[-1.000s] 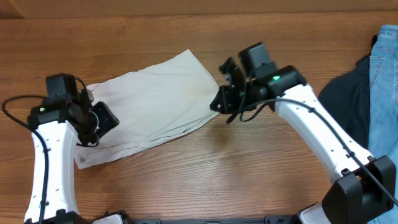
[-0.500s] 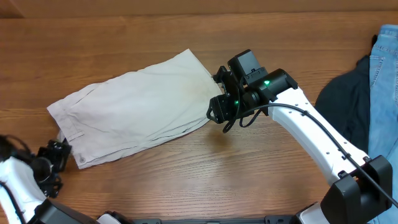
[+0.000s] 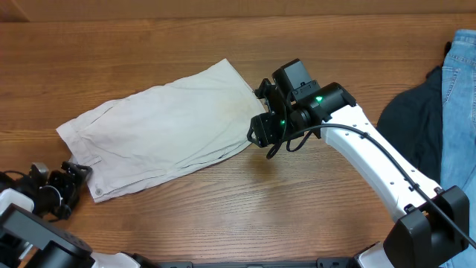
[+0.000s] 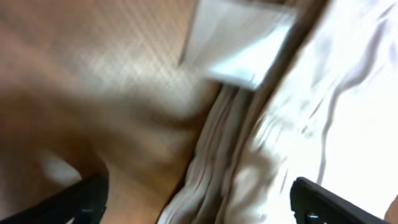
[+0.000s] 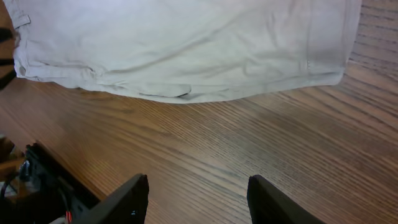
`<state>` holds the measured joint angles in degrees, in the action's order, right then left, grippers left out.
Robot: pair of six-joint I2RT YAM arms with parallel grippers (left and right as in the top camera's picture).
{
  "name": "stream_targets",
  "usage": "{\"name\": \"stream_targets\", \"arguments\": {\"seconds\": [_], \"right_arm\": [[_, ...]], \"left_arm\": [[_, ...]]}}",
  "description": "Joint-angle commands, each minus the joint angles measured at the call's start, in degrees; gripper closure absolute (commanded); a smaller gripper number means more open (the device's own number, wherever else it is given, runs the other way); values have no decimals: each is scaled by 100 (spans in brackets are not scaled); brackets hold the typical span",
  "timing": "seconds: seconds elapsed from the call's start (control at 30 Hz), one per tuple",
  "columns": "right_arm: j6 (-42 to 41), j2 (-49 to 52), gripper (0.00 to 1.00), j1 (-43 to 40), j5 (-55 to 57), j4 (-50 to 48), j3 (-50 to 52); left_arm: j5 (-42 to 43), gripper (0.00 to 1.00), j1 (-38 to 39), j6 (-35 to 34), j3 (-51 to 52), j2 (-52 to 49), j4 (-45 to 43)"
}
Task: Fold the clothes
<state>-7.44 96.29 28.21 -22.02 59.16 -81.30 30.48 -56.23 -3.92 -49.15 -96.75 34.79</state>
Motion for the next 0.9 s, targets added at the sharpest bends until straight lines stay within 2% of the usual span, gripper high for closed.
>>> {"name": "stream_targets", "arguments": {"seconds": [0.0, 0.13, 0.2, 0.4, 0.5, 0.57, 0.67, 0.87], "right_arm": [[42, 33, 45, -2, 59, -7, -11], [42, 33, 45, -2, 59, -2, -11], [42, 33, 46, -2, 59, -17, -11], [42, 33, 46, -4, 59, -31, -11], [44, 33, 50, -2, 59, -11, -11], [44, 33, 51, -2, 59, 9, -11], [44, 33, 51, -4, 59, 11, -11], [168, 33, 51, 9, 31, 15, -11]], "left_arm": [[70, 9, 348, 407, 216, -815, -245], [42, 22, 699, 590, 216, -1244, -251], [-52, 34, 839, 673, 216, -1394, -247], [-149, 57, 898, 673, 216, -1556, -205], [-146, 79, 890, 697, 216, -1554, -184], [-149, 89, 890, 699, 201, -1552, -188], [-146, 96, 848, 697, 149, -1528, -105], [234, 96, 664, 699, 0, -1224, 140]]}}
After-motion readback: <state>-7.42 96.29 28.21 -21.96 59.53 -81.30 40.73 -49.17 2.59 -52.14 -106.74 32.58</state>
